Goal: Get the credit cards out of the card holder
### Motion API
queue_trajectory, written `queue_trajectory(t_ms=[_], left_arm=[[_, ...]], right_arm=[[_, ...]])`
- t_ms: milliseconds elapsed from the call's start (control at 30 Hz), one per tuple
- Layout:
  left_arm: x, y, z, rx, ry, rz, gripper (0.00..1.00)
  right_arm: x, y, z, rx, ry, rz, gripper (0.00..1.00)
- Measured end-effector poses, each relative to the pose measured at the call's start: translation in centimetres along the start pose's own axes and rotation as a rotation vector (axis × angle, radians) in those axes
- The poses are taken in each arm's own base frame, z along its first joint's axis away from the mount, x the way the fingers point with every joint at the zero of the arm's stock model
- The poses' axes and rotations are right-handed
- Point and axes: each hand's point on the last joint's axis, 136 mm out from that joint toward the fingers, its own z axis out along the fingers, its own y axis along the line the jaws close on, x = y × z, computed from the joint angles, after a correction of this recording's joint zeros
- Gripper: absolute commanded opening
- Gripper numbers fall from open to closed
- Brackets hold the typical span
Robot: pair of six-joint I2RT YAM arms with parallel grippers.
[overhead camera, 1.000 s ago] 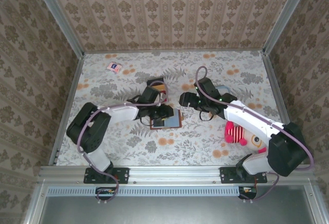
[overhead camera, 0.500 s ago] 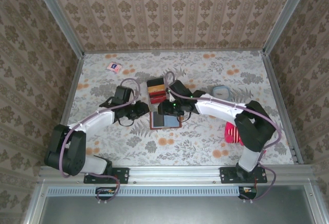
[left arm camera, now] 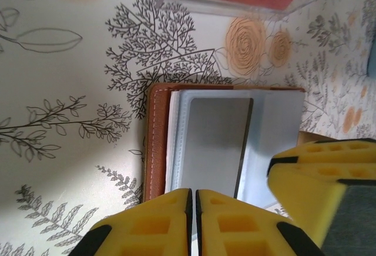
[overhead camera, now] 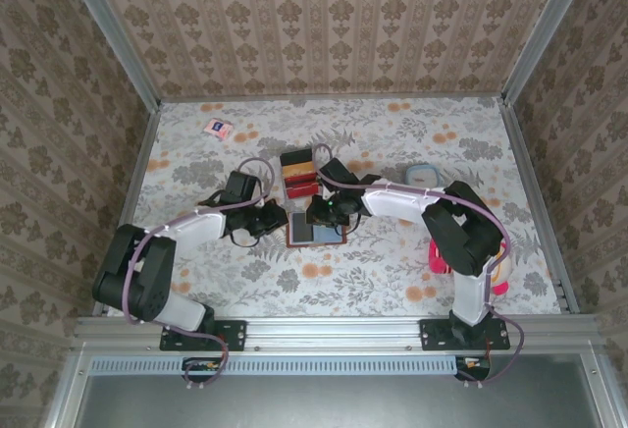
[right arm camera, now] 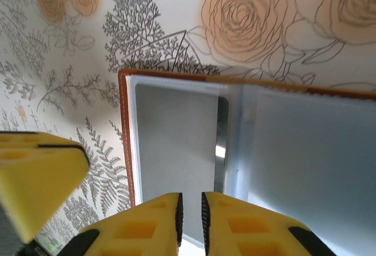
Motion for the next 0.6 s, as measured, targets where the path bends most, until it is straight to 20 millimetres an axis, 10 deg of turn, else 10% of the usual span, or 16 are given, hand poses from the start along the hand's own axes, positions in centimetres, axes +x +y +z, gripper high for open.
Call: queue_trajectory(t_ms=[600], left_arm=[[-0.1,0.4,1.8,-0.001,0.018,-0.011,0.08]], right_arm=[[-0.6,-1.0,1.5,-0.020,0.011,0.056,0.19]])
